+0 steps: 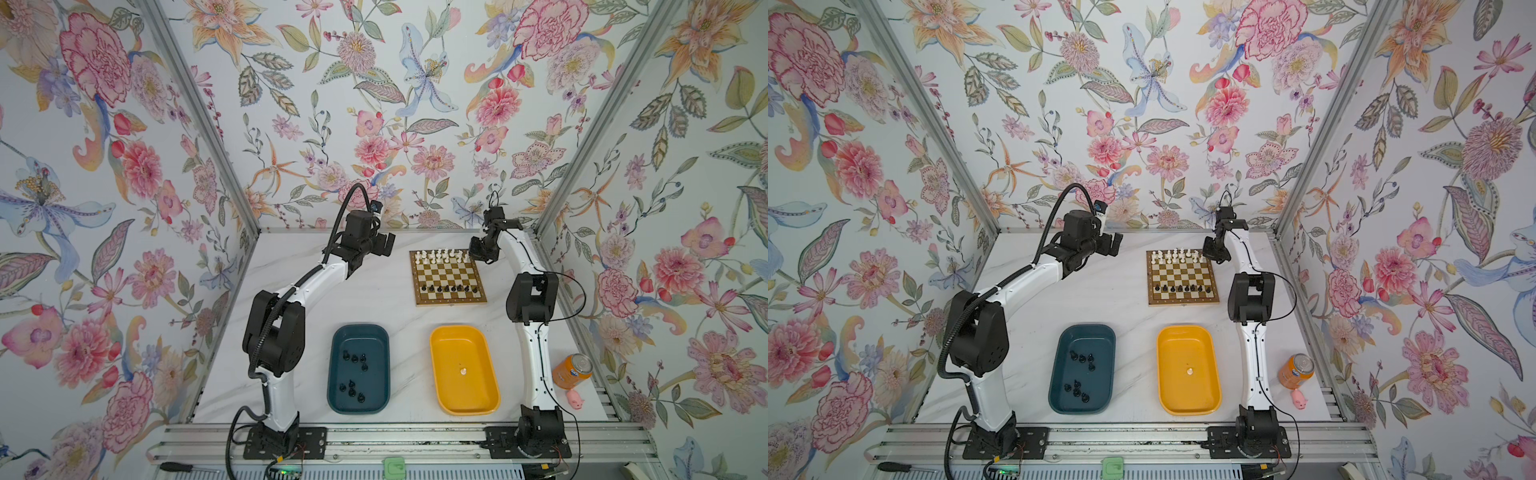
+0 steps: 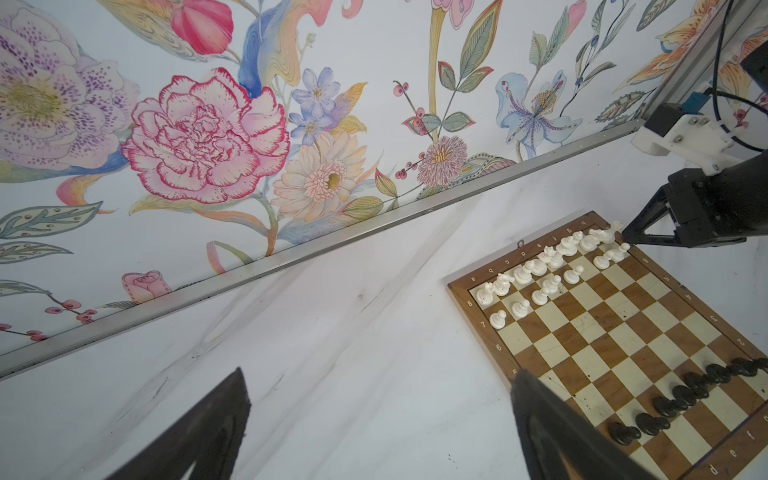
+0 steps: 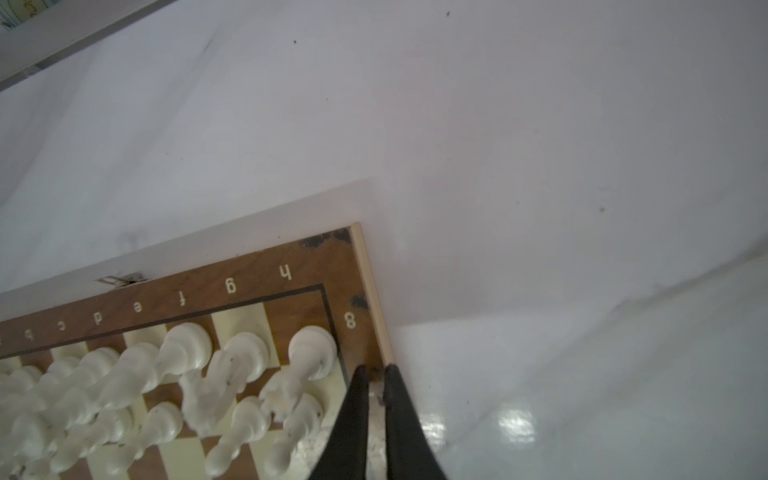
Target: Set up the chess pieces on the board
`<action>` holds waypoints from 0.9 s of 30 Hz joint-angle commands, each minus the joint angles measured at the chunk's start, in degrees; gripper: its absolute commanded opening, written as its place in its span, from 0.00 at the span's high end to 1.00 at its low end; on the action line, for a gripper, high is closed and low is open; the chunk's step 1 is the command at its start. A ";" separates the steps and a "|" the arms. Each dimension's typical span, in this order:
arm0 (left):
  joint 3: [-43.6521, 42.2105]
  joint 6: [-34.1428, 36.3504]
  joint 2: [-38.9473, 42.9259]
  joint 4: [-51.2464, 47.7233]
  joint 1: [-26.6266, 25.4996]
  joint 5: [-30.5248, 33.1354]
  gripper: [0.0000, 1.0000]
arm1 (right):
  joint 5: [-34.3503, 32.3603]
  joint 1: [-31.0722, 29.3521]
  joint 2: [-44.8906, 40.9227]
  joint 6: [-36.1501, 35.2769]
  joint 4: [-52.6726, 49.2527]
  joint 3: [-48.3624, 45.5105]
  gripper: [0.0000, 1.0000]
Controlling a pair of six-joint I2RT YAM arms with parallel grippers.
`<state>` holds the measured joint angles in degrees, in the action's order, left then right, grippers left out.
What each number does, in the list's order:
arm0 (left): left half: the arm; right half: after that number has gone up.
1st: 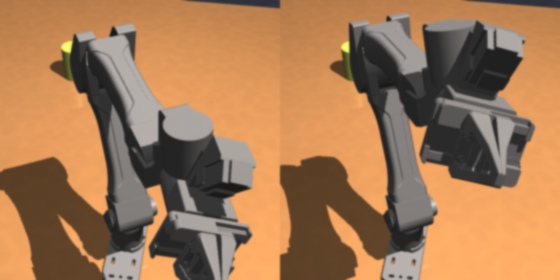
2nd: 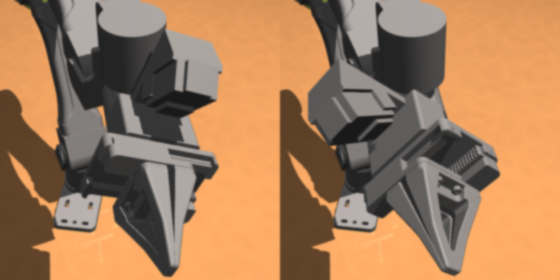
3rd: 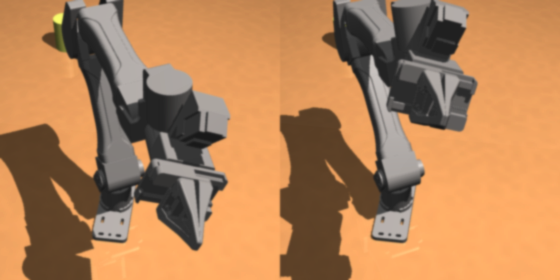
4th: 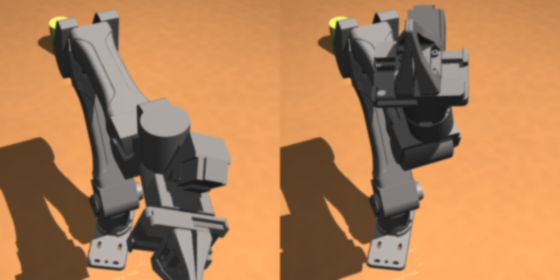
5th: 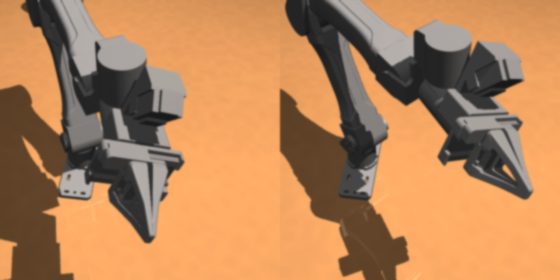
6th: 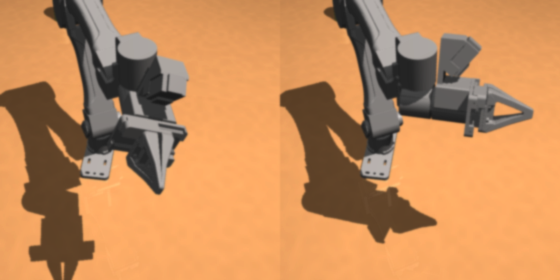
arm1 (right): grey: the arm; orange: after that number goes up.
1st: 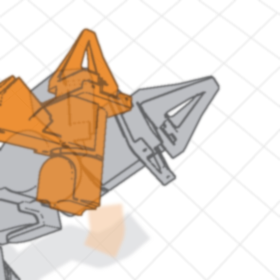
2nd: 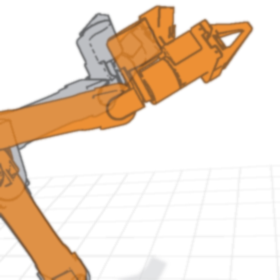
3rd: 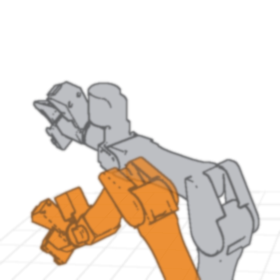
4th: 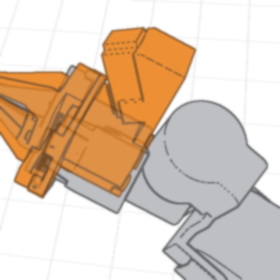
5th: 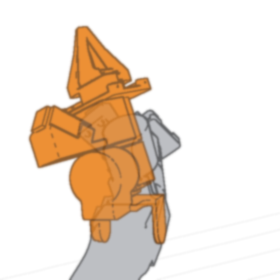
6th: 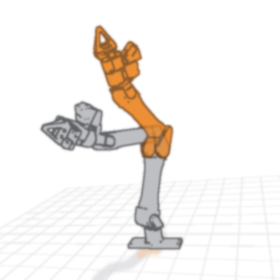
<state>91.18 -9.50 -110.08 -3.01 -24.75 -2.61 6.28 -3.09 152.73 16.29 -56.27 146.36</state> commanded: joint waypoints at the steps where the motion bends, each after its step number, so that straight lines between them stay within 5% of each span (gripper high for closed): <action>1: 2.08 -0.74 -0.22 -0.85 0.41 0.95 0.01 | 1.27 -0.33 1.23 0.43 0.02 1.13 0.88; 27: 4.89 0.00 -2.15 -2.07 0.44 1.01 0.01 | 2.18 -1.26 0.42 1.22 1.40 1.73 0.86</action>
<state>94.17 -9.87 -111.15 -4.14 -24.75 -2.37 7.38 -3.68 153.14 16.93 -54.72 146.69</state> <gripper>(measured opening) 0.992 0.143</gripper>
